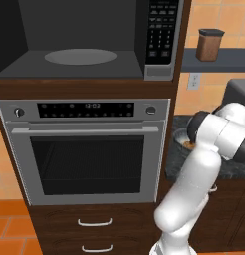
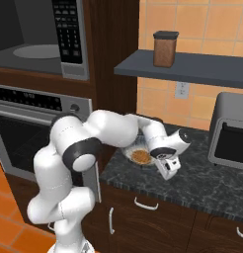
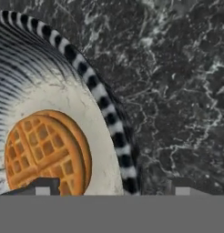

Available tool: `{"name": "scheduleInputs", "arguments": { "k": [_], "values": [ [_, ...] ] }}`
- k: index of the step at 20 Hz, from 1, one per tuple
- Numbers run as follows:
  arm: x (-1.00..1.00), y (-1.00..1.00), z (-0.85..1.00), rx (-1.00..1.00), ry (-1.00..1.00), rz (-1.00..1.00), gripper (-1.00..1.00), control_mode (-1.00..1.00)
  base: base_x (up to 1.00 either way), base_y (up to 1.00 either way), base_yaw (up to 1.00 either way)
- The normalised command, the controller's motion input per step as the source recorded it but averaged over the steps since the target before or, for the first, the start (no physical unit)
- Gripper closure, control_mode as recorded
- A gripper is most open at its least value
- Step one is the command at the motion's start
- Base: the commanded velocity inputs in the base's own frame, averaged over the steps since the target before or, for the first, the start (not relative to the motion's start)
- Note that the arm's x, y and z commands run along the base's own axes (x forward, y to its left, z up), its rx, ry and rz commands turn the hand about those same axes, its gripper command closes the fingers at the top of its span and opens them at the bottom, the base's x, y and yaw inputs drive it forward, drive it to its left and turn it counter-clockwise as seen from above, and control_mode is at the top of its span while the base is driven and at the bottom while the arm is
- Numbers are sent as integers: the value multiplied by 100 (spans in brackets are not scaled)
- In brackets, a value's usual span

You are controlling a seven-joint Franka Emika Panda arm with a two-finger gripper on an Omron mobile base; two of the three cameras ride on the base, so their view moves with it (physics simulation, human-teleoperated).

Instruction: Open the microwave, place the bowl with waffle inside the microwave, then close the microwave door and turn it on.

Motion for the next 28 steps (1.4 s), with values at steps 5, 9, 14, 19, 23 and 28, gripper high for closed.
{"name": "scheduleInputs", "arguments": {
  "k": [5, 9, 14, 19, 23, 28],
  "values": [
    [6, 34, -21, 0, 4, 0, 100, -100, 0, 0, 0],
    [-19, 57, 18, 0, 0, 0, 100, -100, 0, 0, 0],
    [-32, 71, 32, 0, -2, -2, 100, -100, 0, 0, 0],
    [-48, 11, 34, -4, -15, -12, 100, -100, 0, 0, 0],
    [-28, -47, -13, -17, -20, -4, 100, -100, 0, 0, 0],
    [-17, -65, 7, -23, -10, -26, 100, -100, 0, 0, 0]
  ]
}}
